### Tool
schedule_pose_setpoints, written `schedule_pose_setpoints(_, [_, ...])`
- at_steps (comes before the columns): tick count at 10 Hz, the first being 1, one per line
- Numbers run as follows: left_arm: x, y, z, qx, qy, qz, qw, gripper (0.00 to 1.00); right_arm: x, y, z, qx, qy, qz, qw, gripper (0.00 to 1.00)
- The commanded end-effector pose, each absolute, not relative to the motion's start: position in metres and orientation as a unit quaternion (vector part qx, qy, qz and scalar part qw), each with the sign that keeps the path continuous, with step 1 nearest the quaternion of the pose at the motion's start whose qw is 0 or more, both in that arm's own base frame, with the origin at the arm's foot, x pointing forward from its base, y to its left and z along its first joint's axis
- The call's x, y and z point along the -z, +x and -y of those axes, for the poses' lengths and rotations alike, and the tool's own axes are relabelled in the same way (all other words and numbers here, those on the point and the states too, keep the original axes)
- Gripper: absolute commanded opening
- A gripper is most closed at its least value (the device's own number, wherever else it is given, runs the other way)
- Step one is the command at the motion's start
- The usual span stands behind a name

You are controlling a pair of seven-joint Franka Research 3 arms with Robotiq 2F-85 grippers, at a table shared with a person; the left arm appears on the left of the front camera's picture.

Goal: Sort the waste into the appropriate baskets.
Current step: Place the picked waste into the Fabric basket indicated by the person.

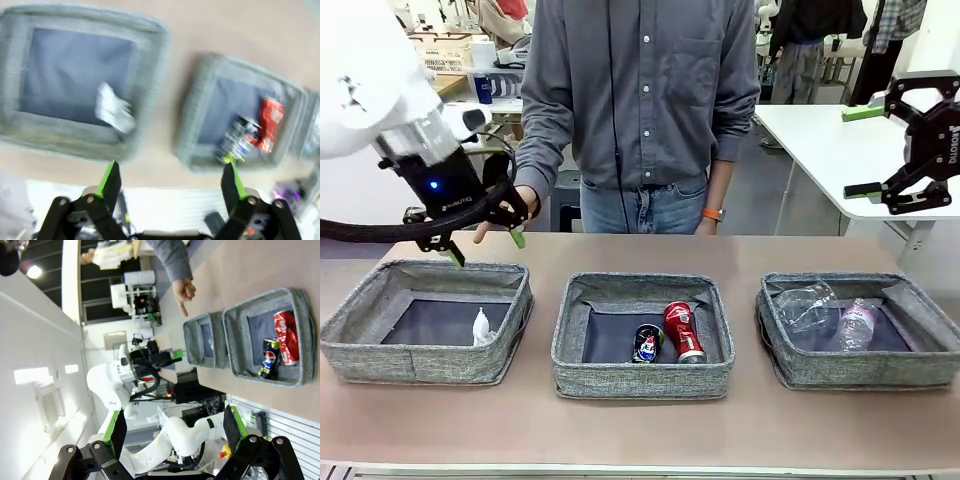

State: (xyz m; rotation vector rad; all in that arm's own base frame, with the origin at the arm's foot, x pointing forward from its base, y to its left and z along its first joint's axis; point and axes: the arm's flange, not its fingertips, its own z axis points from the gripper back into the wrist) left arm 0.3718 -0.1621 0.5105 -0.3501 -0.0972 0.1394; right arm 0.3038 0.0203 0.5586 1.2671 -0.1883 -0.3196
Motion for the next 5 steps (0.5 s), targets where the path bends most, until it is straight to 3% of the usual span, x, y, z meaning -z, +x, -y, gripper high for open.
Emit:
schedule_pose_setpoints(1, [-0.518, 0.381, 0.122, 0.040, -0.463, -0.123, 0.877, 1.00, -0.560, 0.304, -0.022, 0.149, 0.600, 0.088, 0.781, 1.00])
schedule_pose_setpoints(3, [-0.513, 0.386, 0.097, 0.053, -0.607, -0.156, 0.778, 1.00, -0.560, 0.304, -0.022, 0.149, 0.600, 0.088, 0.781, 1.00])
schedule_pose_setpoints(5, [-0.505, 0.390, 0.084, 0.085, -0.696, -0.154, 0.696, 1.00, -0.560, 0.304, -0.022, 0.149, 0.600, 0.088, 0.781, 1.00])
